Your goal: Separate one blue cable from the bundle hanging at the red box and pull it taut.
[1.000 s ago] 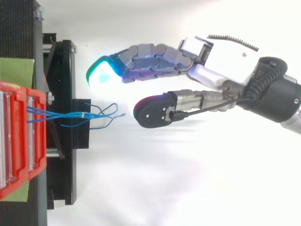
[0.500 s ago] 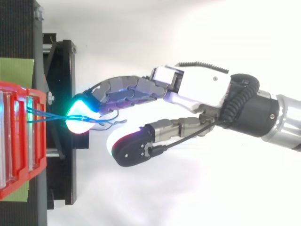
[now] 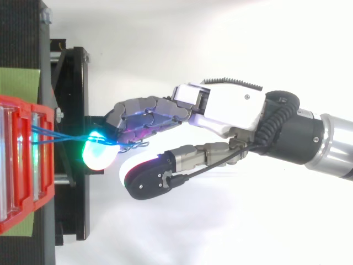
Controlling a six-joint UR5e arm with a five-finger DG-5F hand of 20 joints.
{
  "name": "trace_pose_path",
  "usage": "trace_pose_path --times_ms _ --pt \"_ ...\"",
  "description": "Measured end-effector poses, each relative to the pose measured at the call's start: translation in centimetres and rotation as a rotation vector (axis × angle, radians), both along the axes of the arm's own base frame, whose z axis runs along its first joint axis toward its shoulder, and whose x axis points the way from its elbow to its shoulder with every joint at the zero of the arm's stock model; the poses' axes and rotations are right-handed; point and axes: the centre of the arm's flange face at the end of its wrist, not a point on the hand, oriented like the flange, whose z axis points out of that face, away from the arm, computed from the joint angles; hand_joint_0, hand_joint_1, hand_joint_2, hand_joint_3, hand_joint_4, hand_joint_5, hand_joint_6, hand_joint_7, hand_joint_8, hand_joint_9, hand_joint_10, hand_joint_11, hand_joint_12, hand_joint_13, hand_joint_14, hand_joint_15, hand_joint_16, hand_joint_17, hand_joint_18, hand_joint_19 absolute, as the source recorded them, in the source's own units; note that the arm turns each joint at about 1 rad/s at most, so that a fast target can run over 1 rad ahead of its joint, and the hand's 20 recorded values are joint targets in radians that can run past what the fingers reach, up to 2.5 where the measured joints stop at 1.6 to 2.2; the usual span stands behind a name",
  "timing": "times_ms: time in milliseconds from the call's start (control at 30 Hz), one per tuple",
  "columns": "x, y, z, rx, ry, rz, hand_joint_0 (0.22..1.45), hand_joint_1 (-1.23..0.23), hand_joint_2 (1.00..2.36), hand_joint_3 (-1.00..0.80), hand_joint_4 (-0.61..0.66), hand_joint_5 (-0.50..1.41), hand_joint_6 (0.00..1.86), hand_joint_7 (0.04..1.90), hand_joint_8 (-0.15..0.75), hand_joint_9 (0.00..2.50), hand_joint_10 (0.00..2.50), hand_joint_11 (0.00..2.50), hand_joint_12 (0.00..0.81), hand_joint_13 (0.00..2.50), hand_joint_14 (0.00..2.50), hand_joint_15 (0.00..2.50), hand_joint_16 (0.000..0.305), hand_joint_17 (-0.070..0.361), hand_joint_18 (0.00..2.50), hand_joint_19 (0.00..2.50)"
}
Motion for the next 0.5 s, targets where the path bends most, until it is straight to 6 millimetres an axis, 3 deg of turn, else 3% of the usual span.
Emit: trace_pose_path --times_ms 500 --pt "0.3 -1.3 0.7 0.006 -0.001 0.010 0.58 -0.52 1.00 -0.50 0.35 -0.12 0.50 0.99 0.331 0.56 0.00 0.06 0.314 0.65 0.01 0.21 0.035 0.079 0.57 0.29"
